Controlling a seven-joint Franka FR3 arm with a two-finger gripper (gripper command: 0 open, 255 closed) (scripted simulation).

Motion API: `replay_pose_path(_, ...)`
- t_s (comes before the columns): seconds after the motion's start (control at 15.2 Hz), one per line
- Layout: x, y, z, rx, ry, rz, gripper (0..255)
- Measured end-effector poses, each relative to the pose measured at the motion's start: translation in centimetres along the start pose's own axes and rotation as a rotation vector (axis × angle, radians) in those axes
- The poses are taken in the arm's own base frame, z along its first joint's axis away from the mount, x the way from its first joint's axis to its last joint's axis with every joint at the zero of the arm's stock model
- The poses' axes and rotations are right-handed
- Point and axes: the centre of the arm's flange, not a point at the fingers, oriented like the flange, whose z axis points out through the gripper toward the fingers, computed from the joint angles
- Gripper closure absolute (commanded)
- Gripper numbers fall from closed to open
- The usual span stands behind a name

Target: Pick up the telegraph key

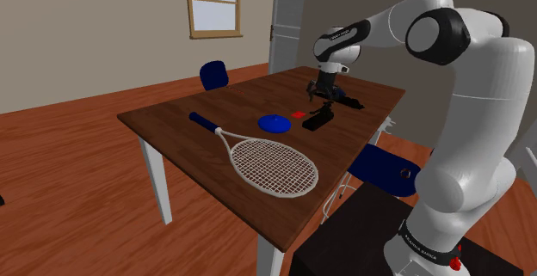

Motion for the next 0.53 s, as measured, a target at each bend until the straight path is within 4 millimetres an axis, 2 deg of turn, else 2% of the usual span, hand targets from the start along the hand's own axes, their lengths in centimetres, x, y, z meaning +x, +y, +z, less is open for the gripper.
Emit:
replay_pose_path(0.2, 1.8, 0.6, 1.3, -0.004, -0.001, 0.061, 0)
replay_pose_path(0.53, 2.3, 0.6, 4.0, -0.005, -0.001, 0.070, 0)
